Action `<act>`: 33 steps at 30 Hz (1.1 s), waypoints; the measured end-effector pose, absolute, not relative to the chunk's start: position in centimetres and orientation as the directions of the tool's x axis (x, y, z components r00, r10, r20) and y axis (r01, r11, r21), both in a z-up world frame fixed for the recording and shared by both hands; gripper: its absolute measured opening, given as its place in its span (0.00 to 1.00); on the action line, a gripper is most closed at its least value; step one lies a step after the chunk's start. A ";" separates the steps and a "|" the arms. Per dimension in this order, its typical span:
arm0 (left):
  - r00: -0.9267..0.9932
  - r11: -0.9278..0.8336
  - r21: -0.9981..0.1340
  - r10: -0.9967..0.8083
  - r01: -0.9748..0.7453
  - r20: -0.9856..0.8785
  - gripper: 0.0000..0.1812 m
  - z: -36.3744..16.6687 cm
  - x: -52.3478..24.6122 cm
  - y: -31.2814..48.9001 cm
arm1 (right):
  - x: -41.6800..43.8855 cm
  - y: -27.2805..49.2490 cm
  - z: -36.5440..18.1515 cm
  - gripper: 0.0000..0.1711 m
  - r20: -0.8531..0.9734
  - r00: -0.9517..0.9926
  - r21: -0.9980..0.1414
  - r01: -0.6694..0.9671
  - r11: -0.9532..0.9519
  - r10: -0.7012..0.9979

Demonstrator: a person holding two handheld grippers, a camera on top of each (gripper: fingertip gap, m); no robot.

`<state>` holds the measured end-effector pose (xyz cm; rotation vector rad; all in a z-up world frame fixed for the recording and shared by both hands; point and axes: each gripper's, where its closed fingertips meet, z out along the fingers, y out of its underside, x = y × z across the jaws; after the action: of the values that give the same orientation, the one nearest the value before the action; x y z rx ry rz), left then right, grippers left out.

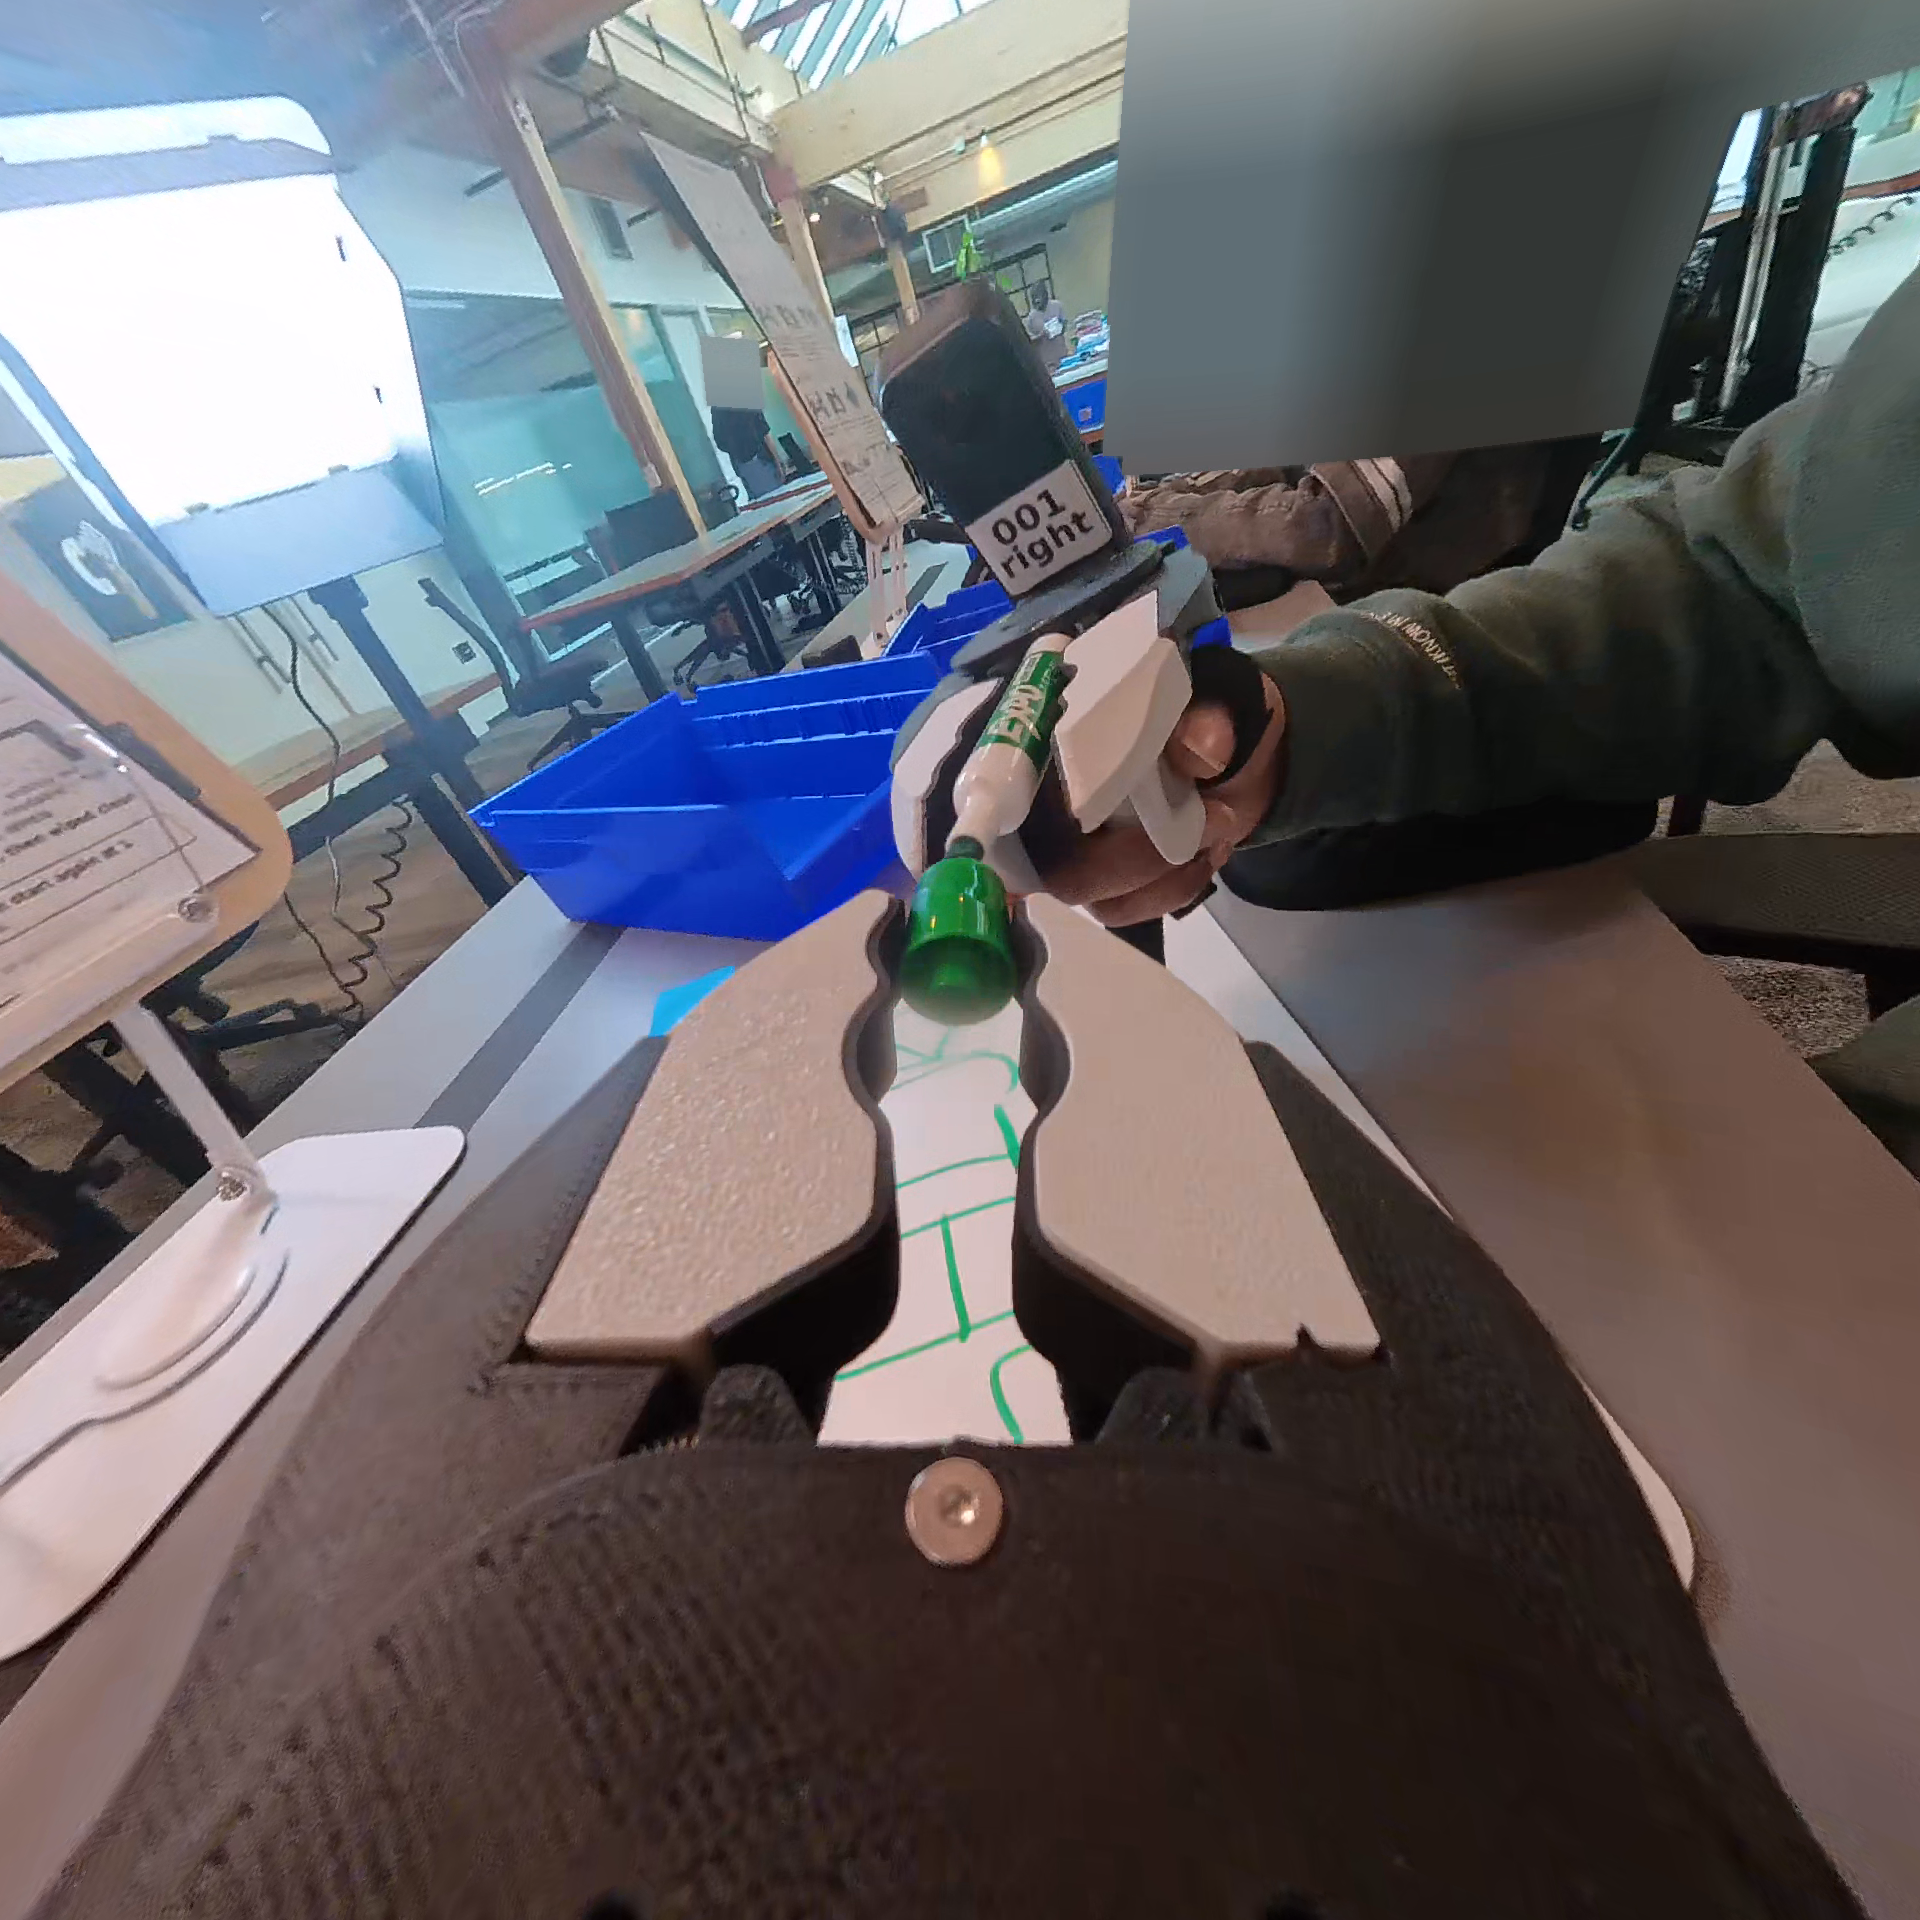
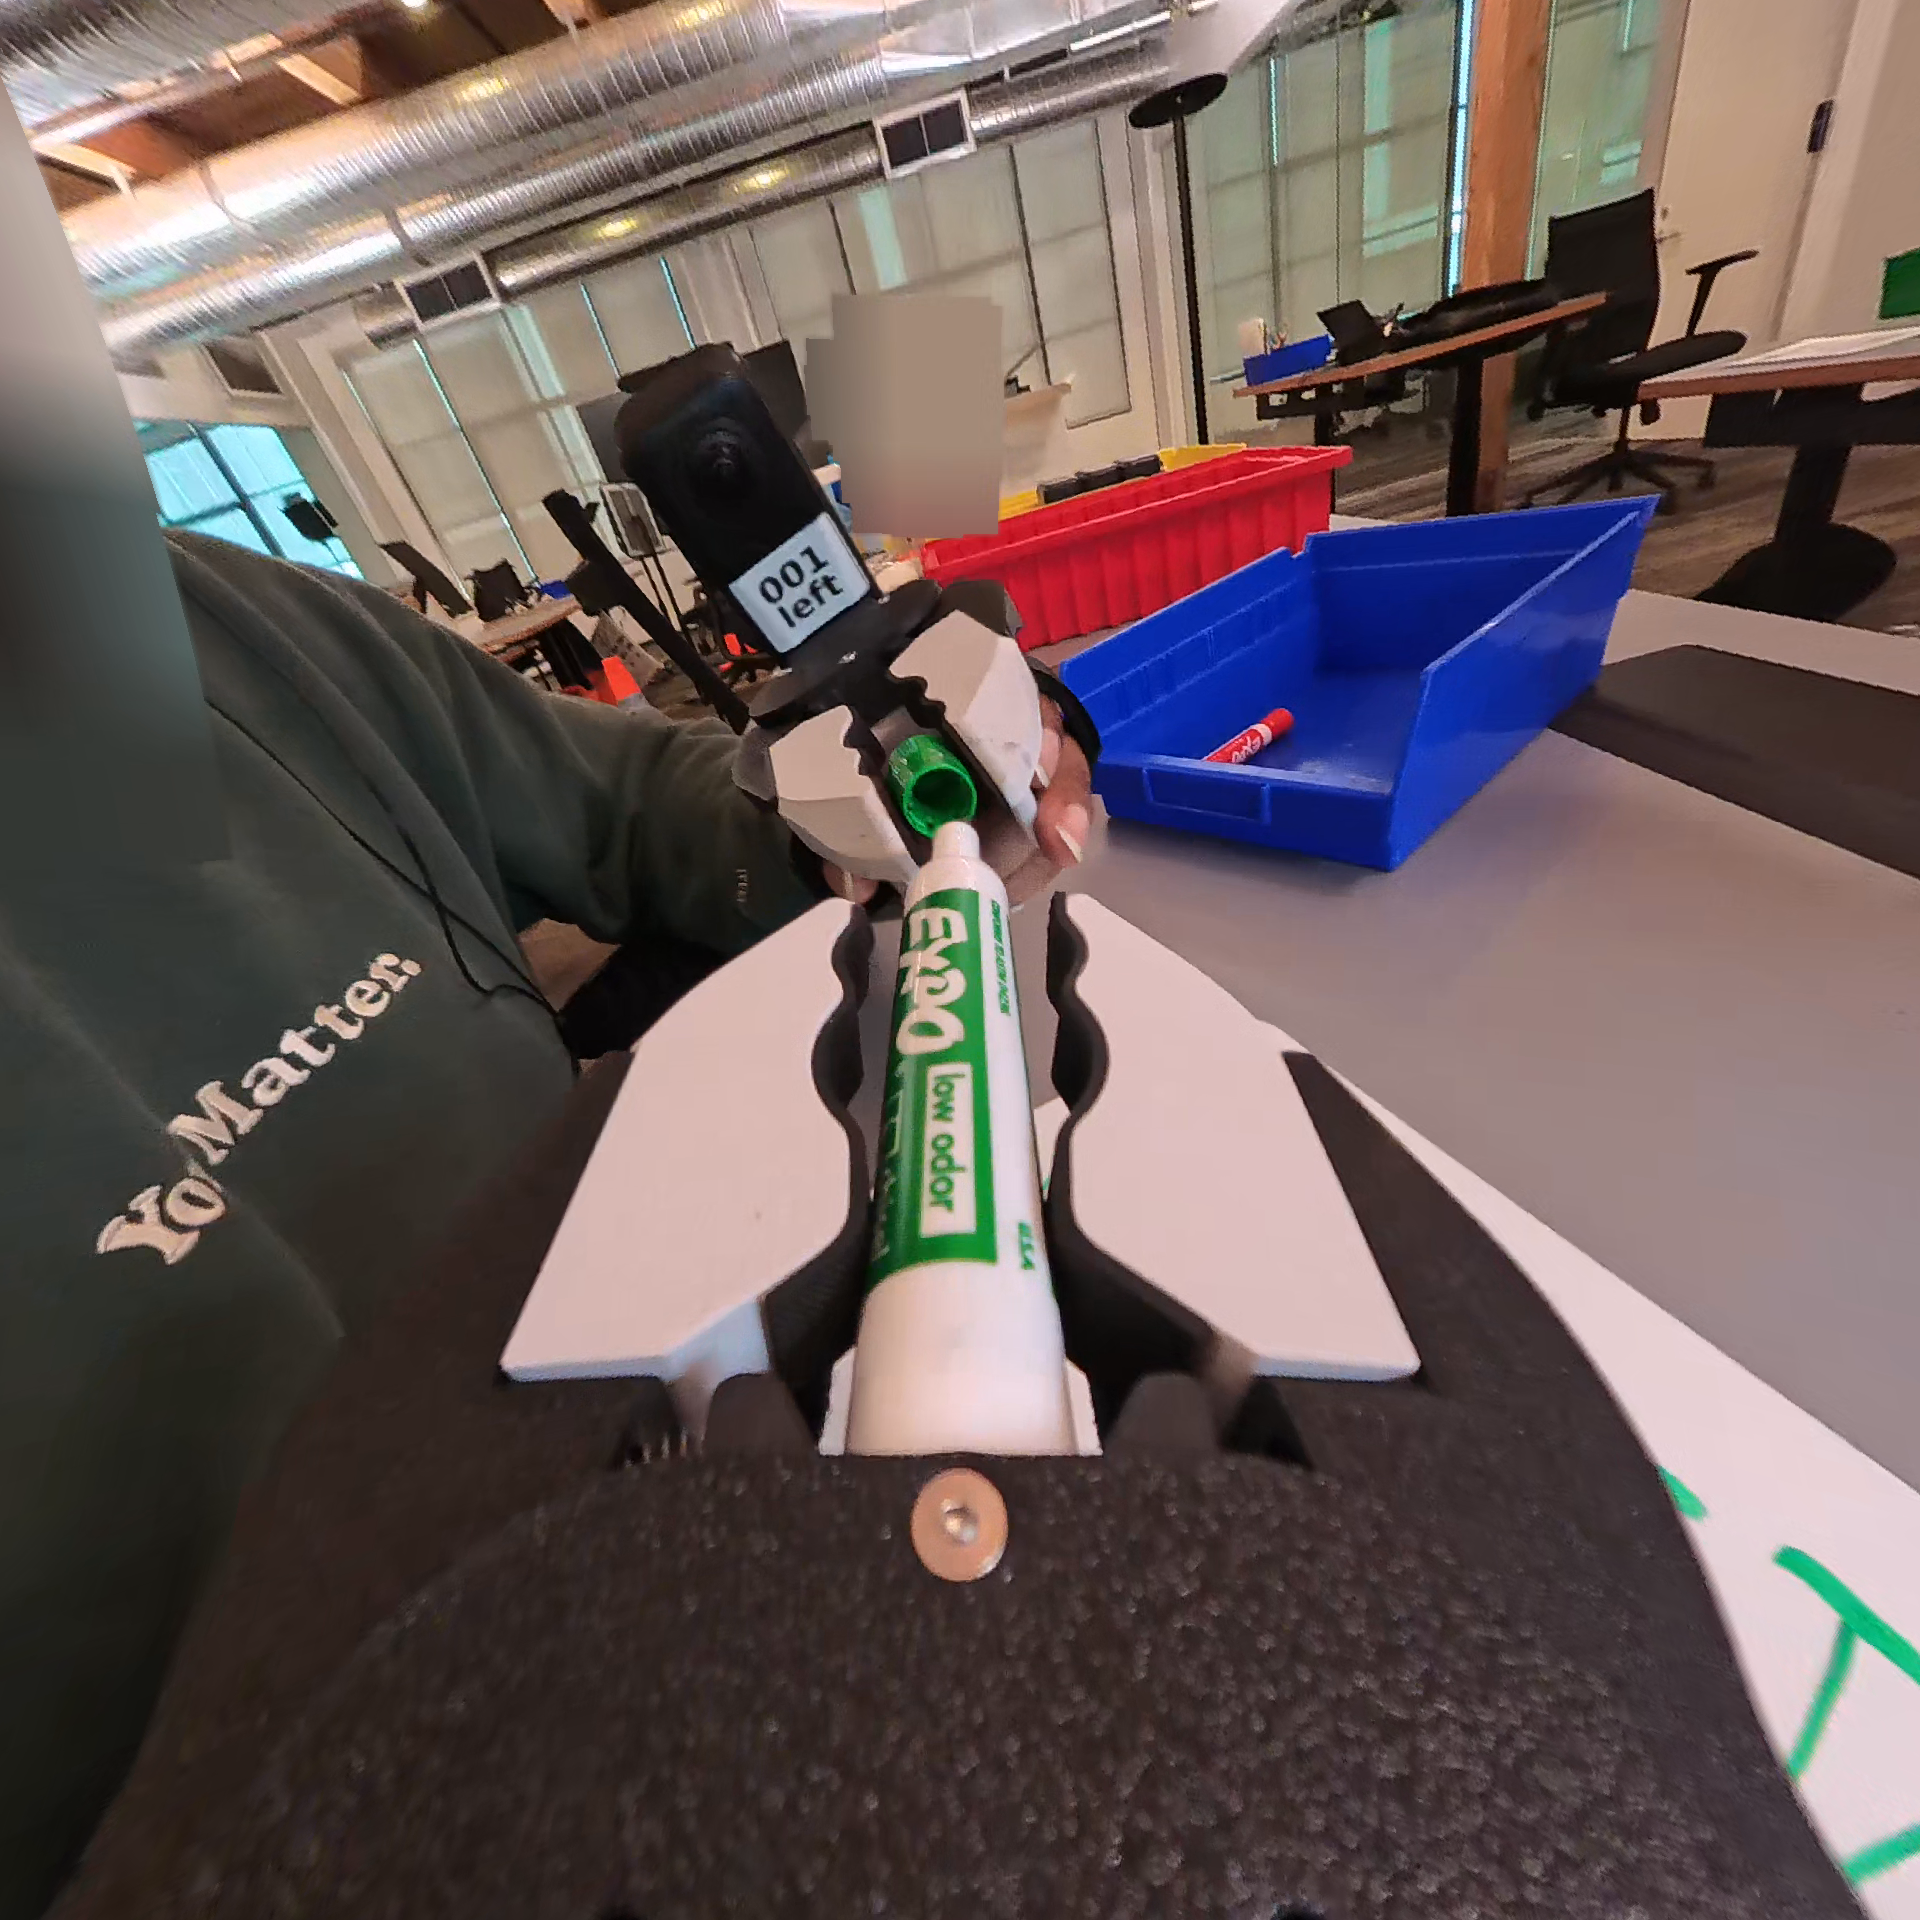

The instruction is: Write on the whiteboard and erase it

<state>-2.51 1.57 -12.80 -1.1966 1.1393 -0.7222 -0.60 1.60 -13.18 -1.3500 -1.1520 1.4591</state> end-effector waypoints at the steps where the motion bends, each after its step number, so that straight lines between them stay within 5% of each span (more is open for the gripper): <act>1: 0.305 0.261 -0.957 -0.908 -0.126 -0.288 0.11 -12.8 -2.2 1.5 | -0.5 1.4 -13.1 0.20 -0.255 -0.101 -0.967 0.007 -0.255 0.962; 9: 0.222 0.321 -0.930 -0.908 -0.180 -0.356 0.11 -14.0 -0.4 0.5 | -1.6 -0.1 -14.2 0.20 -0.332 -0.154 -0.943 0.069 -0.326 0.930; 15: 0.135 0.446 -0.846 -0.856 -0.293 -0.498 0.11 -15.7 -0.5 -0.5 | -1.8 -0.9 -15.2 0.19 -0.560 -0.247 -0.823 0.059 -0.565 0.790; 26: 0.128 0.519 -0.762 -0.788 -0.388 -0.602 0.11 -16.7 -0.1 0.0 | -1.8 -0.7 -15.8 0.19 -0.674 -0.302 -0.707 -0.001 -0.707 0.674; 29: 0.144 0.499 -0.782 -0.801 -0.373 -0.581 0.11 -16.4 0.3 0.4 | -1.4 0.1 -15.3 0.21 -0.609 -0.283 -0.776 0.017 -0.631 0.741; 33: 0.143 0.432 -0.845 -0.858 -0.316 -0.492 0.11 -15.3 0.1 0.7 | 0.2 1.1 -15.1 0.31 -0.305 -0.129 -0.950 0.112 -0.292 0.944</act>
<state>0.12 0.73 -15.25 -1.1195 1.4277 -0.5415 0.23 1.11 -15.06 -1.4319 -1.2275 1.5007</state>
